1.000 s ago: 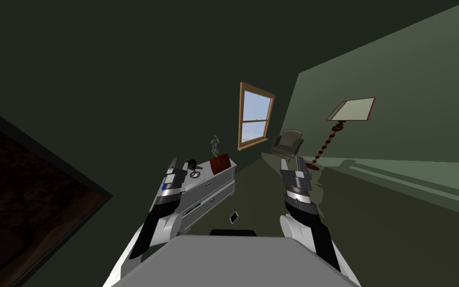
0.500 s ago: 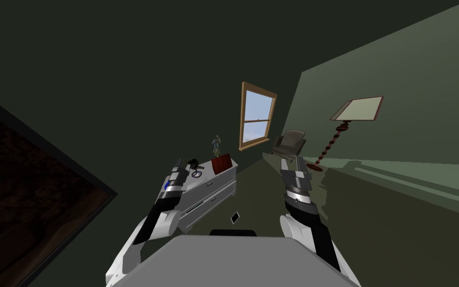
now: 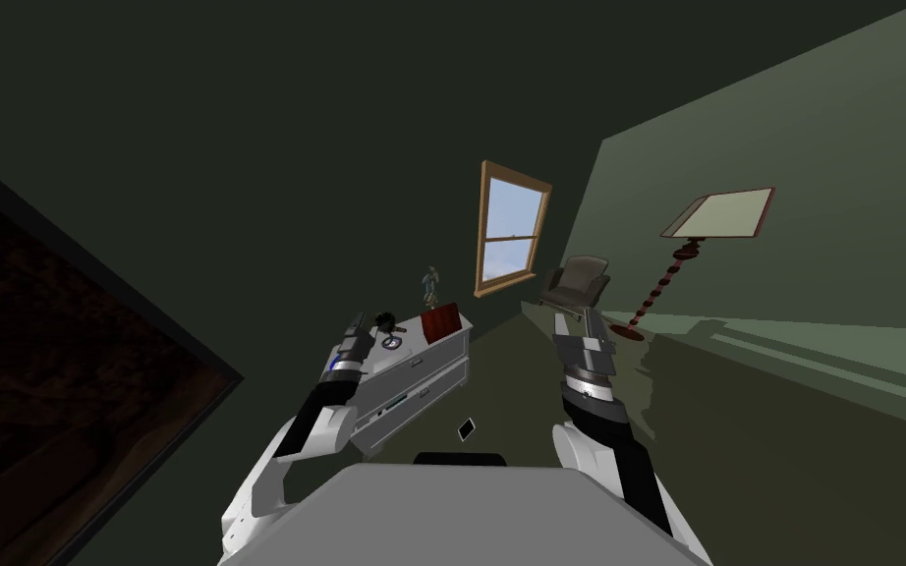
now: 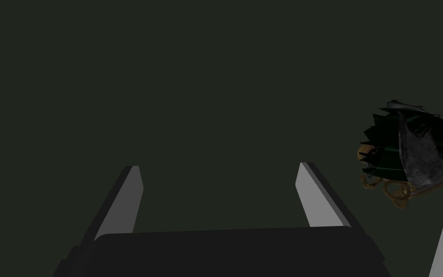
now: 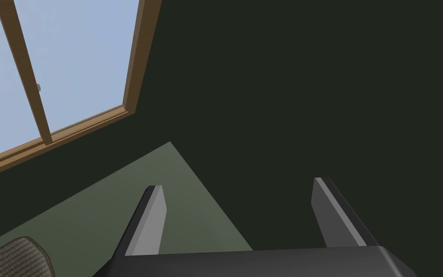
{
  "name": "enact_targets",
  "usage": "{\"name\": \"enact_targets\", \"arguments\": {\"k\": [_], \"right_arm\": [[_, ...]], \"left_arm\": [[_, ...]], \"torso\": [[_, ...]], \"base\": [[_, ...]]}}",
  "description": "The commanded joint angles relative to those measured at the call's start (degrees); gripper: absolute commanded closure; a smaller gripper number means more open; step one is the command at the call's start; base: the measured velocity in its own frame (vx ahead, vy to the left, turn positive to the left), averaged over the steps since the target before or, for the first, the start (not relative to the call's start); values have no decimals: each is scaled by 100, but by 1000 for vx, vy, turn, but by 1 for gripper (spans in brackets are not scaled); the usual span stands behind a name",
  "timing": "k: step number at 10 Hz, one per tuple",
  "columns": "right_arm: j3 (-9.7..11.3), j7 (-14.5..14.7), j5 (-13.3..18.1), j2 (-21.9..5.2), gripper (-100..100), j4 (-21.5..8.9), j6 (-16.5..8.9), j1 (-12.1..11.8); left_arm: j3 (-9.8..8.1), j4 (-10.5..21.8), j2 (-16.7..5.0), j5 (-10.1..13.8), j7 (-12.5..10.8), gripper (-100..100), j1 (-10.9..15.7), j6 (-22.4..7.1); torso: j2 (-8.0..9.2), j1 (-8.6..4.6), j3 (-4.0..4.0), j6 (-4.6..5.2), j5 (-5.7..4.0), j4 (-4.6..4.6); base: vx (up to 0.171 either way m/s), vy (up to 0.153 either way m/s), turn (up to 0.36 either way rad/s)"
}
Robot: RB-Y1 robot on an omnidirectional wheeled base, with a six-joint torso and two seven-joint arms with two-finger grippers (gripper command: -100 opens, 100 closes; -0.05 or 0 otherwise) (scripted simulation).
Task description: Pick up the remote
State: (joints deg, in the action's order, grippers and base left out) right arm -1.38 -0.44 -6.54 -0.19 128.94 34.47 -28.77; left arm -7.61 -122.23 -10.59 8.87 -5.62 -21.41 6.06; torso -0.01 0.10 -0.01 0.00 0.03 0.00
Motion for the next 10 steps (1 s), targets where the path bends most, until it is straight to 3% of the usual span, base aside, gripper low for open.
{"name": "enact_targets", "arguments": {"k": [1, 10], "right_arm": [[0, 0, 0, 0, 0, 0, 0, 0], [0, 0, 0, 0, 0, 0, 0, 0]], "left_arm": [[-74, 107, -31, 68, -83, -100, 144, -286], [-306, 528, -84, 318, -357, -100, 608, -1596]], "torso": [[0, 0, 0, 0, 0, 0], [-4, -3, -2, 0, -1, -1]], "base": [[5, 24, 39], [6, 19, 24]]}}
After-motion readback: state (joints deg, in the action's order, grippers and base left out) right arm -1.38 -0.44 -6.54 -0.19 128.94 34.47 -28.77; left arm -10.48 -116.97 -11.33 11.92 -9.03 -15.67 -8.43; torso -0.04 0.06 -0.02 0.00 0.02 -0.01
